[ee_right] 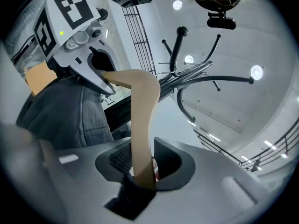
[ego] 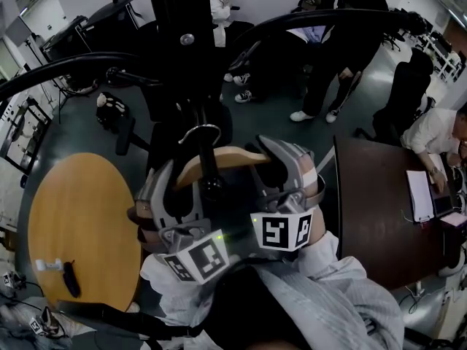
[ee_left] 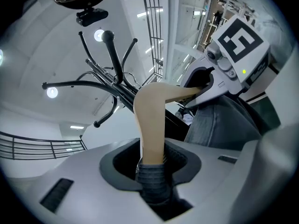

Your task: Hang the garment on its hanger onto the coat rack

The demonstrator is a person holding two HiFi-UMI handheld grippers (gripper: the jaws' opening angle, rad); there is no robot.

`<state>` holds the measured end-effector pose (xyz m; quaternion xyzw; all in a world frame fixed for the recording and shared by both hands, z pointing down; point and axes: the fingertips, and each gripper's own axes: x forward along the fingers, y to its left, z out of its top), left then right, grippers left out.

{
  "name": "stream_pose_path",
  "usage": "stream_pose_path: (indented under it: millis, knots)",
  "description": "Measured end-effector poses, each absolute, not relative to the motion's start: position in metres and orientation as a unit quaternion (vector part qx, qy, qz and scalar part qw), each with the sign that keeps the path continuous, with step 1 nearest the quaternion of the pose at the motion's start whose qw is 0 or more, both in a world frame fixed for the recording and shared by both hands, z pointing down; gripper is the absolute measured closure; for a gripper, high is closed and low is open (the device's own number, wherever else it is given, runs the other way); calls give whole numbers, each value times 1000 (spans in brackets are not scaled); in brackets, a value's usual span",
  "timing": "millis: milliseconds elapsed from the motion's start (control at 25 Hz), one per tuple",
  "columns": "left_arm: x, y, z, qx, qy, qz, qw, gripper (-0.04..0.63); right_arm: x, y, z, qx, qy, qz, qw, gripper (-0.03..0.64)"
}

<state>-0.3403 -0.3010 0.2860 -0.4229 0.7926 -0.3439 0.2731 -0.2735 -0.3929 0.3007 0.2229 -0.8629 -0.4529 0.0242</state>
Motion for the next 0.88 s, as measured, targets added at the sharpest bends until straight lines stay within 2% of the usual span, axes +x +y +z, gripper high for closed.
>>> stream_pose_path:
  millis: [360,680,880]
  knots:
    - [-326,-297,272,-448,778,-324,297,419,-268,-380,297,177,-876,-449,9,485]
    - [-314,-285,267,-457,765,-330,310,414,-259,-361,294,133,-870,-475,26,433]
    - [-297,-279,267,-471,756,-332,311,414,-247,-342,290,105,-867,-486,17,431]
